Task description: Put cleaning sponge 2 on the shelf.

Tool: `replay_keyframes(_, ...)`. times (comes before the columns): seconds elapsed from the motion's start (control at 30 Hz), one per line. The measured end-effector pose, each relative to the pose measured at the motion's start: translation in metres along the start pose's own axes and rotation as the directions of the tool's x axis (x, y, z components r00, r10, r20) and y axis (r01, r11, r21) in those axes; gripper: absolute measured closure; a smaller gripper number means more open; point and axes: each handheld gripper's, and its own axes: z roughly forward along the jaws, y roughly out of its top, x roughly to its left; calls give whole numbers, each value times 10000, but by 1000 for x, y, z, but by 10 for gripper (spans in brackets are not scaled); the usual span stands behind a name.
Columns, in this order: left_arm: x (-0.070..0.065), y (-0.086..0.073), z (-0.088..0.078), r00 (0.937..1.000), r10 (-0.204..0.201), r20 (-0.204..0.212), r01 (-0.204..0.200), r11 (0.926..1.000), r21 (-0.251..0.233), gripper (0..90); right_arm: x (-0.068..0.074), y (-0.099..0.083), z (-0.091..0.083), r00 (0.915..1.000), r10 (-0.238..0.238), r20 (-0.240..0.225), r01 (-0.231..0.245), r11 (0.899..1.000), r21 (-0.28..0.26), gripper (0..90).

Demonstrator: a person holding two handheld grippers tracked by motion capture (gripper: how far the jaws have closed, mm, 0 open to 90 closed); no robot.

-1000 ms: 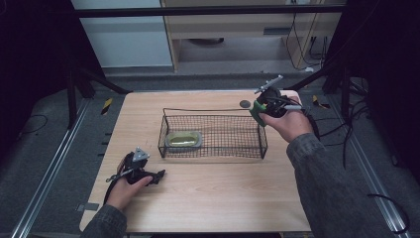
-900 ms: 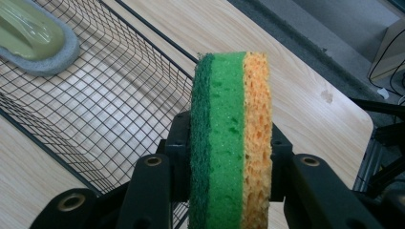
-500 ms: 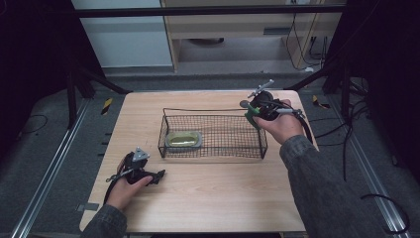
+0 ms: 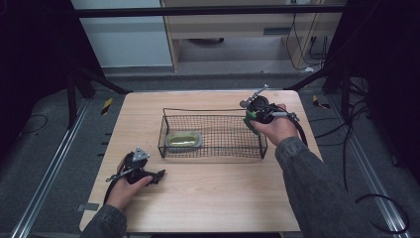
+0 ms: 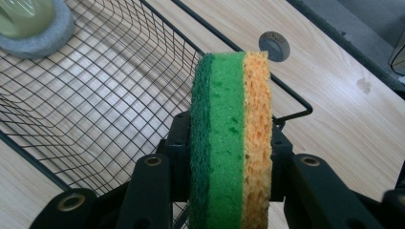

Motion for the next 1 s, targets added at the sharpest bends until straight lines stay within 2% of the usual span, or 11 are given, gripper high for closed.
replay_keyframes(0.27,0,0,0,10000,14,7,-14,10000,-5,0,-2,-4,14,9999,98,57,-100,9995,300,646)
replay_keyframes(1.0,0,0,0,10000,38,26,-38,10000,-2,0,-4,-5,42,9994,332,129,-340,9968,718,645)
